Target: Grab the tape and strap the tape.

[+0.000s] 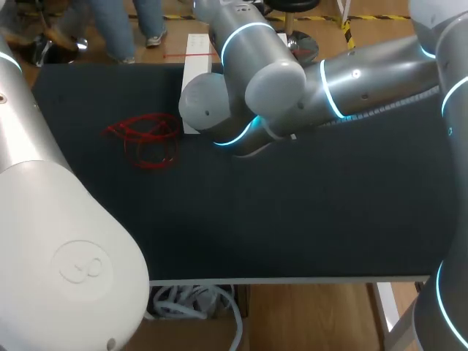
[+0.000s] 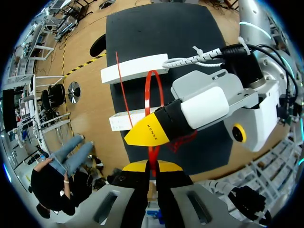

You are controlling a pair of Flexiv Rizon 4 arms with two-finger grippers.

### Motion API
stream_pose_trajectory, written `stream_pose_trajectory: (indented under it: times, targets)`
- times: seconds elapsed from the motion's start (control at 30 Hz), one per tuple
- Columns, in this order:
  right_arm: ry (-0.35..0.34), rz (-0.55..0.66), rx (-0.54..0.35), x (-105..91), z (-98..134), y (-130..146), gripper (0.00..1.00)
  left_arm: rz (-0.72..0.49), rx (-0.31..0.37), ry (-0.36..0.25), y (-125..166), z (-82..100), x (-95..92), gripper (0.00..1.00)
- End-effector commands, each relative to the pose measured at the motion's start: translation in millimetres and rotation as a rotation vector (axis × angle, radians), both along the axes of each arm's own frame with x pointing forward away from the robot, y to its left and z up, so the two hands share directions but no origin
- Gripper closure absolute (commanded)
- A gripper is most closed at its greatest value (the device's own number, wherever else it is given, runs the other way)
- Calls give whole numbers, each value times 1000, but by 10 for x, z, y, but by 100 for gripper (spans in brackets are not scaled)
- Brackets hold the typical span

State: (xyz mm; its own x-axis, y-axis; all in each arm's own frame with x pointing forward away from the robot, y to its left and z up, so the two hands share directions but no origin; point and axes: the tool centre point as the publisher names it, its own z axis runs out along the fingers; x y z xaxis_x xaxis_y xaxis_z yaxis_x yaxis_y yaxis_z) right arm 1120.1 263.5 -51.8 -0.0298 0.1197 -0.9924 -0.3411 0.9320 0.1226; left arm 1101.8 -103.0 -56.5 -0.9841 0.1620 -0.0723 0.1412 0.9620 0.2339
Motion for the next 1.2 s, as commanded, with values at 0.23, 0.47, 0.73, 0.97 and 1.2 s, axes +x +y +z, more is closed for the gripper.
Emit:
stream_pose_trajectory:
  times: [0.23, 0.47, 0.73, 0.97, 1.2]
  targets:
    - [1, 6, -1, 9, 18, 2, 100, 2, 4, 2, -9, 14, 0, 100]
    - [1, 3, 2, 7, 14, -8, 100, 2, 4, 2, -9, 14, 0, 100]
    - [1, 6, 6, 9, 17, -1, 100, 2, 4, 2, -9, 14, 0, 100]
    - [-4, 5, 6, 12, 34, -6, 100, 2, 4, 2, -9, 14, 0, 100]
    - [-2, 6, 12, 10, 40, -7, 100, 2, 4, 2, -9, 14, 0, 100]
